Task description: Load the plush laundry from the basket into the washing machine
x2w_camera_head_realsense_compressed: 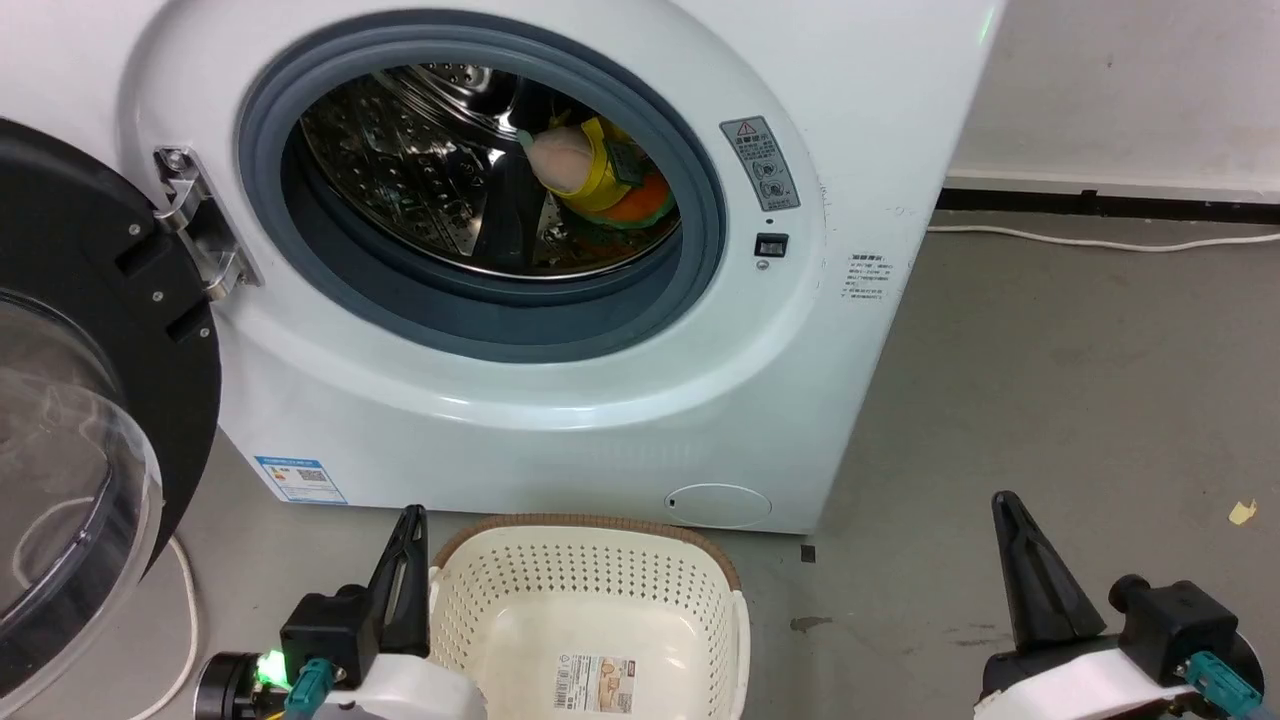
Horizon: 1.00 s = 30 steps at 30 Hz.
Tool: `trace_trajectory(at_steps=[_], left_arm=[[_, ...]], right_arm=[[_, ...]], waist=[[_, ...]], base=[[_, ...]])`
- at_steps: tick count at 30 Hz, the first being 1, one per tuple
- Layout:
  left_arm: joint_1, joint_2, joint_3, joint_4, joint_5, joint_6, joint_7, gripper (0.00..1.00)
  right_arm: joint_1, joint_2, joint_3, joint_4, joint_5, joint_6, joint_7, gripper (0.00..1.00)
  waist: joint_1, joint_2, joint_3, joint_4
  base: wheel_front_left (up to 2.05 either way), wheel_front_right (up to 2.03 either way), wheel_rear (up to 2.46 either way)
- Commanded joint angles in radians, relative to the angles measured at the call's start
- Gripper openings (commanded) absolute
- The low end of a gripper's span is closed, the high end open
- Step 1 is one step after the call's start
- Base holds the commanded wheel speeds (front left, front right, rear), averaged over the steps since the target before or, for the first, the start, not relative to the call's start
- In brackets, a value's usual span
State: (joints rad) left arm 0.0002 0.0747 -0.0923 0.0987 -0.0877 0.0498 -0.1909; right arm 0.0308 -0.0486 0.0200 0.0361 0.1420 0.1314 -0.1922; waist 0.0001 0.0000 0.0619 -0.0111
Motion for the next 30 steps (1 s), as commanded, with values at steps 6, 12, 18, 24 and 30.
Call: trace_trajectory(at_steps=[6, 12, 18, 24, 30], left_arm=[[0.000, -0.006, 0.009, -0.011, 0.015, -0.007, 0.017, 0.00], [0.000, -0.007, 0.015, -0.018, 0.020, -0.010, 0.029, 0.00], [0.000, -0.008, 0.020, -0.023, 0.024, -0.012, 0.039, 0.00], [0.000, -0.009, 0.026, -0.029, 0.030, -0.015, 0.051, 0.00], [0.000, -0.011, 0.031, -0.035, 0.035, -0.018, 0.064, 0.00]], right_arm=[[-0.009, -0.001, -0.003, -0.008, -0.014, 0.000, 0.017, 0.00], [-0.011, -0.001, -0.004, -0.010, -0.023, 0.000, 0.029, 0.00], [-0.012, -0.001, -0.005, -0.011, -0.031, 0.000, 0.039, 0.00], [-0.013, -0.001, -0.006, -0.013, -0.039, 0.000, 0.051, 0.00], [-0.015, -0.001, -0.008, -0.015, -0.048, 0.000, 0.064, 0.00]], waist=[[0.0000, 0.0000, -0.004, 0.001], [0.0000, 0.0000, -0.008, 0.002], [0.0000, 0.0000, -0.012, 0.002], [0.0000, 0.0000, -0.016, 0.003], [0.0000, 0.0000, -0.020, 0.004]], base=[[0.00, 0.00, 0.00], [0.00, 0.00, 0.00], [0.00, 0.00, 0.00], [0.00, 0.00, 0.00], [0.00, 0.00, 0.00]])
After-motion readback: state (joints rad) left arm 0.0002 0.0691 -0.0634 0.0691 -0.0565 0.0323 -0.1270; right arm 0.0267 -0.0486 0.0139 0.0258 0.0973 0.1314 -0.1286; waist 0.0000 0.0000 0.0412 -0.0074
